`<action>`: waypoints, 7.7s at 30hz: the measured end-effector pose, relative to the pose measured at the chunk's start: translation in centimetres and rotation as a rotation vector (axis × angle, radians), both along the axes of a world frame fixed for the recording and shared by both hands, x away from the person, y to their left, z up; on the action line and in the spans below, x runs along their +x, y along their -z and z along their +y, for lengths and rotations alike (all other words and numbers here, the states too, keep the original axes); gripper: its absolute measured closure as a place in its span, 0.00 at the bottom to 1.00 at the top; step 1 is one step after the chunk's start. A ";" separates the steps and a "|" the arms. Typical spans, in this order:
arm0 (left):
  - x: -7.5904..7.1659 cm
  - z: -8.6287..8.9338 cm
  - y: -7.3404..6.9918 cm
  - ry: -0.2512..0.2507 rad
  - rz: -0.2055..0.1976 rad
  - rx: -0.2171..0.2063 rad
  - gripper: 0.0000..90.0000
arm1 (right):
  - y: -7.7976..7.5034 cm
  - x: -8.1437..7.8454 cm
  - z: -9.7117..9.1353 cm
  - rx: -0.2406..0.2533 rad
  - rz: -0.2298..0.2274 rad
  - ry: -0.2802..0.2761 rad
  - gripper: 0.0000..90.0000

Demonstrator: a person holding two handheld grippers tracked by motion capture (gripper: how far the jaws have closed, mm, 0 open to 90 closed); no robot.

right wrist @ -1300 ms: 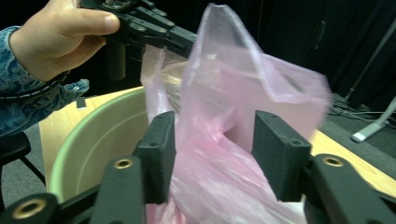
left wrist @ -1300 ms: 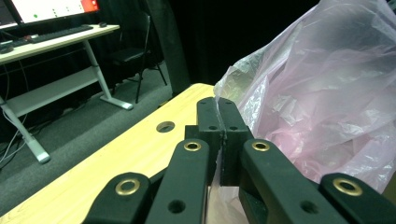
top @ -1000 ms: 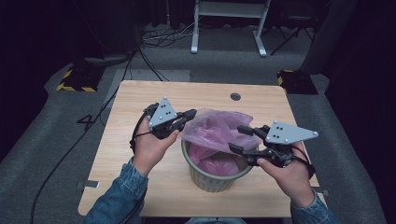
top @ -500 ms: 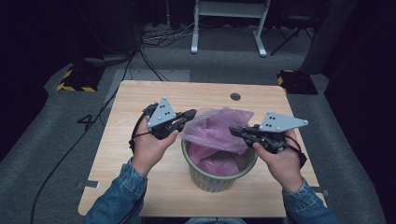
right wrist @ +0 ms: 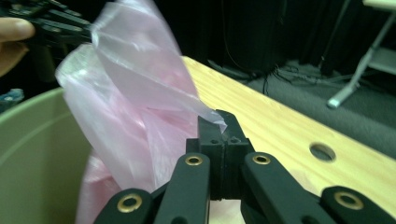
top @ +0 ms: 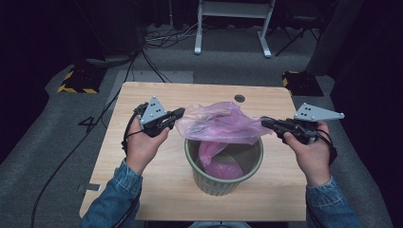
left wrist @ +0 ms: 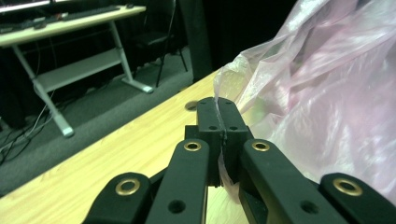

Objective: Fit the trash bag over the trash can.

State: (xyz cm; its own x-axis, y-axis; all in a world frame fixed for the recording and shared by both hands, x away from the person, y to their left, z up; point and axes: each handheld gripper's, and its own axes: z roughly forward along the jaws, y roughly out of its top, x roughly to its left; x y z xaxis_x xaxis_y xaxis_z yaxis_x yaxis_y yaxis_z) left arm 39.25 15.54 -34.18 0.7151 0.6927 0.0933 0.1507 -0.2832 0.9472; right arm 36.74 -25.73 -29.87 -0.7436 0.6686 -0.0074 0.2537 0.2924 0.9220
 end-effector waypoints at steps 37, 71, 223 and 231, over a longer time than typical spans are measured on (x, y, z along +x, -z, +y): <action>-5.0 4.2 1.0 0.060 0.042 -0.016 1.00 | 1.0 -3.3 -2.9 -0.033 0.137 -0.037 0.97; 0.5 1.8 6.8 0.050 0.231 0.057 1.00 | 9.7 5.1 -1.9 -0.055 0.360 0.082 1.00; -8.0 -0.3 7.8 0.350 0.094 -0.003 0.26 | 10.6 -6.8 -1.0 -0.040 0.137 -0.152 0.98; -7.9 -0.9 7.6 0.388 0.082 0.043 0.70 | 10.6 -6.6 -0.8 -0.037 0.130 -0.159 0.99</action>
State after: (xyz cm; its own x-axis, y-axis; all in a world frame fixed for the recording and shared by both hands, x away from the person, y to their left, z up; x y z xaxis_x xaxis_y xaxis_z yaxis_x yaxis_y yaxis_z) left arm 31.33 14.68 -41.81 0.9294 0.3660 0.0481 0.0993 -0.3735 0.9223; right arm 30.17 -26.56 -40.42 -0.8362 0.5436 0.0729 0.3174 0.3711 0.8727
